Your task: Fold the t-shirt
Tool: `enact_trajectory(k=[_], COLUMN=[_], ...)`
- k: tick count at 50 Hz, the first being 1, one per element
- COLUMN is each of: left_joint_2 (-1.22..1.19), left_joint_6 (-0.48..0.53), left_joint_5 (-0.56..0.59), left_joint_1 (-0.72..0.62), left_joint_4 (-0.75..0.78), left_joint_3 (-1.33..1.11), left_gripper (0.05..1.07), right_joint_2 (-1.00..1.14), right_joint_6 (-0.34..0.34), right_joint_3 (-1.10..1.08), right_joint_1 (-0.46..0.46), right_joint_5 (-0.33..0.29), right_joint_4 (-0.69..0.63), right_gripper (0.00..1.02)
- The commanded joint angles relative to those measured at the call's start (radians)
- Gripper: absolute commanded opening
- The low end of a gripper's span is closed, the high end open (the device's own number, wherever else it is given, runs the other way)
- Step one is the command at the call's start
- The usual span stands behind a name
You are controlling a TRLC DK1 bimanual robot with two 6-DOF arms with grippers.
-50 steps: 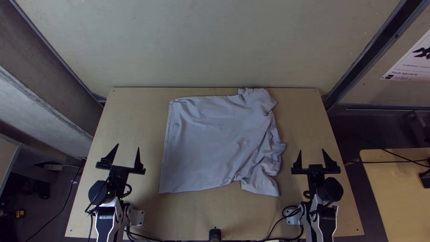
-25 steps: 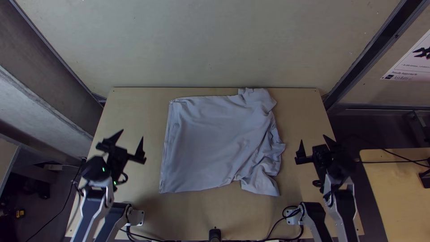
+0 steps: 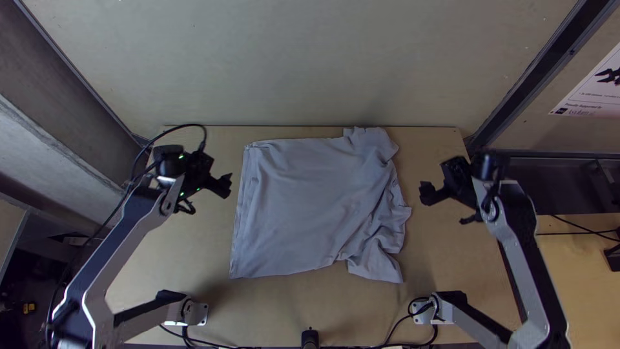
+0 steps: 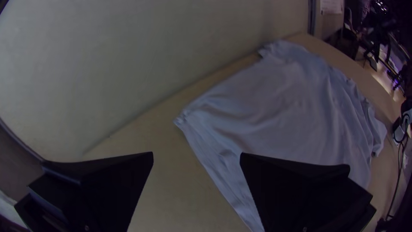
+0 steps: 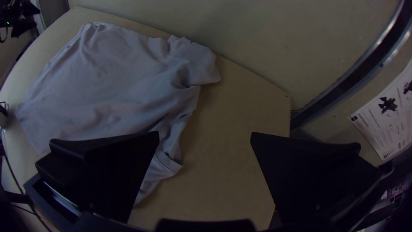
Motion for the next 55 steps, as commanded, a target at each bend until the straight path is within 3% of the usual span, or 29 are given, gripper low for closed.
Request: enact_trajectory(k=[1, 9, 32, 55], left_joint_2=[0.107, 0.252, 0.663, 0.936], left_joint_6=[-0.013, -0.015, -0.019, -0.034], left_joint_5=[-0.003, -0.003, 0.047, 0.073], left_joint_1=[-0.013, 0.010, 0.044, 0.050], left_joint_4=[-0.024, -0.034, -0.260, -0.349], left_joint_3=[0.095, 0.224, 0.728, 0.949], left_gripper=[1.02, 1.02, 1.02, 1.02], right_joint_2=[0.108, 0.261, 0.616, 0.843], right_joint_6=[0.021, 0.021, 0.058, 0.123], right_joint_3=[0.098, 0.206, 0.518, 0.705], right_joint_1=[0.012, 0.025, 0.089, 0.089], right_joint_5=[-0.012, -0.012, -0.012, -0.012], right_joint_4=[-0.029, -0.057, -0.118, -0.137], right_gripper=[0.98, 0.98, 0.97, 0.95])
